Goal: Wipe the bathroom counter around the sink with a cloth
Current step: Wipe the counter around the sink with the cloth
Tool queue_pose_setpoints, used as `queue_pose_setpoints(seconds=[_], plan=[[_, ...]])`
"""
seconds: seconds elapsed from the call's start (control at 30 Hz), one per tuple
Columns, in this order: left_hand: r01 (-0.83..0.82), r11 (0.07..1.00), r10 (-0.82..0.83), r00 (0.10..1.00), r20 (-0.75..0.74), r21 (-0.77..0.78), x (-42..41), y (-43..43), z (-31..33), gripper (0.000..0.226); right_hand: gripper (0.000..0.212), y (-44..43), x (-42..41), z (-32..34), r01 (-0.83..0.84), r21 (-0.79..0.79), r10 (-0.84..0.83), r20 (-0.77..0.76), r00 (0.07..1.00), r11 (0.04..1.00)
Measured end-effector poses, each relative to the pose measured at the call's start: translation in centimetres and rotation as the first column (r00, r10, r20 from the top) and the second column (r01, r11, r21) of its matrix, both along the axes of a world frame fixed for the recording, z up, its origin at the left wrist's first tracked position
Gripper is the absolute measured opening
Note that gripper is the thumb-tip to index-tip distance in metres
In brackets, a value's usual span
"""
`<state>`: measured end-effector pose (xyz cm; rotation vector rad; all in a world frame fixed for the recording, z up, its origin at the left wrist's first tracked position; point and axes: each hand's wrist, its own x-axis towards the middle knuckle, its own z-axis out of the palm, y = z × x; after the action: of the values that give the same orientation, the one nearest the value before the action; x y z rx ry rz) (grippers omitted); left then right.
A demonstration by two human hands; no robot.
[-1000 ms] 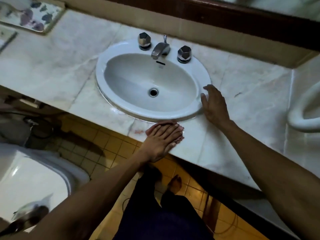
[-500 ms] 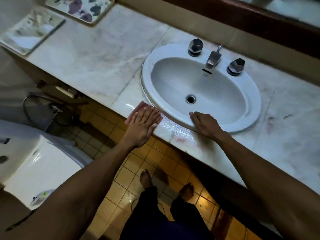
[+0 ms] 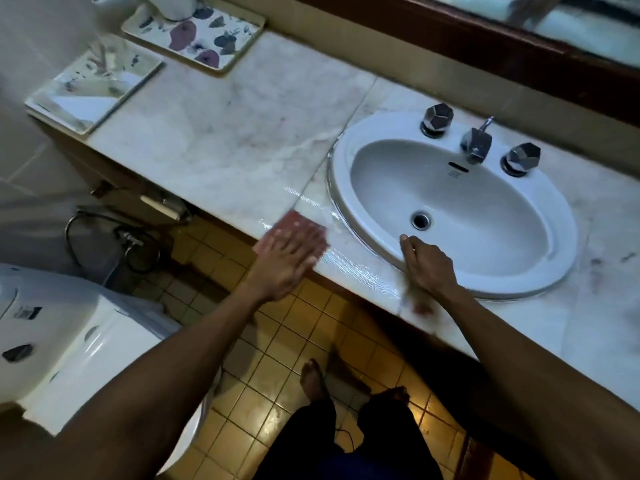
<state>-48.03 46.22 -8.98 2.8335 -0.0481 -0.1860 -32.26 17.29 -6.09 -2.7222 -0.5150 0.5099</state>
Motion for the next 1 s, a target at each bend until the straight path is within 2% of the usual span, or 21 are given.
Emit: queue_pose_setpoints(seconds=[0.13,0.27,0.33,0.43,0.53,0.6,0.67,0.73,0.83,1.0], plan=[[-0.337,0.941,0.336,0.941,-0.048,-0.014,0.8,6.2,0.5,0.059,0.051,1.2,-0.1,0.0,0.049,-0.007,-0.049,-0.007,0.999,0.999],[-0.583,0.804,0.580,0.812,-0.062,-0.118,3.1,1.1,0.6,0.062,0.048,4.1,0.3,0.2,0.039,0.066,-0.036,-0.054,0.998,0.997],[-0.514,0.848,0.516,0.856,-0.022,-0.131,3.6,-2.6,0.4,0.062,0.047,6.3,0.9,0.2,0.017,0.108,-0.011,-0.059,0.998,0.994],[-0.254,0.962,0.257,0.966,0.014,-0.104,2.8,-5.0,0.1,0.057,0.046,9.4,1.8,0.2,-0.012,0.168,0.018,-0.031,0.999,0.986],[0.089,0.995,-0.088,0.996,0.033,-0.035,2.5,-0.5,-0.3,0.055,0.046,12.4,3.3,0.6,-0.014,0.239,0.013,0.004,1.000,0.971],[0.159,0.987,-0.158,0.987,0.018,-0.040,3.4,4.3,-0.6,0.055,0.045,14.4,4.7,0.6,0.005,0.278,-0.009,0.015,1.000,0.961],[0.024,0.999,-0.024,1.000,0.018,-0.039,4.9,9.2,-0.7,0.053,0.043,16.3,6.2,0.1,0.011,0.317,-0.026,0.044,0.999,0.948],[-0.182,0.983,0.182,0.983,0.014,-0.020,6.1,13.8,-0.5,0.052,0.043,18.1,7.7,-0.7,-0.038,0.322,-0.011,0.149,0.989,0.946],[-0.395,0.918,0.395,0.919,0.004,0.035,7.4,18.5,-0.1,0.055,0.041,21.1,10.1,-1.4,-0.153,0.212,0.075,0.338,0.938,0.965],[-0.575,0.817,0.574,0.818,0.038,0.040,8.4,17.2,-0.3,0.056,0.054,27.7,13.1,-2.3,-0.277,0.046,0.250,0.307,0.918,0.960]])
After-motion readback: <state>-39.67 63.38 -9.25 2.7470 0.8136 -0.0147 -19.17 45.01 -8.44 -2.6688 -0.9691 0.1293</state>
